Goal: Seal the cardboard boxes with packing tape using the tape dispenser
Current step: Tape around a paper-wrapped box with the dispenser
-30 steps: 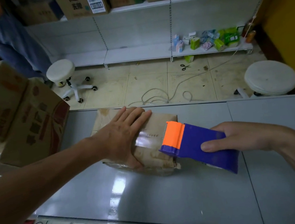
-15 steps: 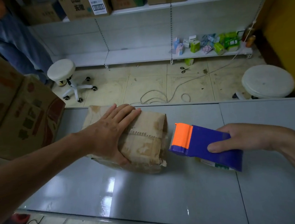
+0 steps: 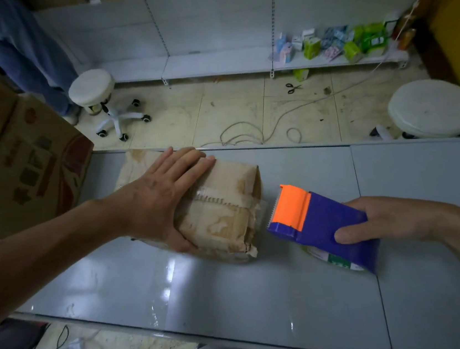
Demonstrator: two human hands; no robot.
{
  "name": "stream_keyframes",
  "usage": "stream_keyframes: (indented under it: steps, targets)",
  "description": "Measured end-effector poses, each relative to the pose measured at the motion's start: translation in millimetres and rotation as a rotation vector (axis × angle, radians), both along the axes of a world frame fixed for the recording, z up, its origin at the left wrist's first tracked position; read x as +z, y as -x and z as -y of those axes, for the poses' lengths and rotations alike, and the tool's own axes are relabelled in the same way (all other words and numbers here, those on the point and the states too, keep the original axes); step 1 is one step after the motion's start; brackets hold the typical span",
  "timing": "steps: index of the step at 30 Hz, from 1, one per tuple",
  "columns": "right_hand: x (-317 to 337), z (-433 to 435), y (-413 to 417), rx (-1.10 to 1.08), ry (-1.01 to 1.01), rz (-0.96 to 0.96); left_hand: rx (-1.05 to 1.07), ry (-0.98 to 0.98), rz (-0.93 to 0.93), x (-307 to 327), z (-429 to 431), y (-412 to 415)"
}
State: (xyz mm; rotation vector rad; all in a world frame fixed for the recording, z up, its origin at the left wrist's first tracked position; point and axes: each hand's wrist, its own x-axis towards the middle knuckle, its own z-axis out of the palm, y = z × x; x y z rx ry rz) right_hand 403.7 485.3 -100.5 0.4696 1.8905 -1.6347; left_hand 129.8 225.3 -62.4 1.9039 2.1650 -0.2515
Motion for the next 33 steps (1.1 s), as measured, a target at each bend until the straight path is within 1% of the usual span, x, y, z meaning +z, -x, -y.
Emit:
stream_keyframes:
  steps: [9,15,19,21,23,25,26,27,28,29,30,31,32,33]
  targets:
    - [1.7,-3.8,-6.9,0.01,-0.011,0.012,-0.012,-0.002,-0.008,0.3,1.2,0.5]
    - [2.5,-14.1,-30.8,-0.019,-0.092,0.051,-0.014,0.029,-0.006,-0.7,0.2,2.7]
    - [9.1,-8.6,-27.1,-0.055,-0.15,0.091,-0.026,0.026,-0.006,-0.1,-2.0,3.3]
    - [15.3,-5.8,-19.9,-0.06,-0.179,0.118,0.004,0.078,-0.029,4.7,-4.1,-0.2]
    - [22.2,-3.8,-15.6,-0.064,-0.225,0.138,0.042,0.2,-0.088,16.8,-10.8,-6.8]
    - [27.5,-2.9,-13.1,-0.074,-0.29,0.154,0.114,0.295,-0.087,30.8,-21.0,-18.8]
    - [29.2,-3.0,-12.4,-0.077,-0.326,0.161,0.179,0.273,-0.049,33.5,-27.3,-27.7]
    - [30.3,-4.2,-12.2,-0.079,-0.365,0.169,0.258,0.183,-0.005,32.0,-34.6,-39.6]
    - [31.0,-5.4,-12.5,-0.074,-0.408,0.181,0.318,0.041,0.028,27.9,-41.5,-54.6]
    - [30.8,-6.1,-13.1,-0.066,-0.447,0.197,0.333,-0.122,0.021,21.4,-47.5,-69.9]
    - [30.4,-6.4,-13.9,-0.057,-0.471,0.21,0.318,-0.243,-0.043,12.7,-52.5,-81.5]
    - [30.1,-6.3,-14.3,-0.055,-0.482,0.225,0.287,-0.3,-0.124,4.5,-55.3,-86.5]
    - [30.0,-5.9,-13.8,-0.067,-0.483,0.236,0.272,-0.317,-0.174,-2.7,-53.8,-84.3]
    - [31.6,-3.9,-11.7,-0.081,-0.481,0.236,0.287,-0.318,-0.171,-7.1,-47.6,-77.2]
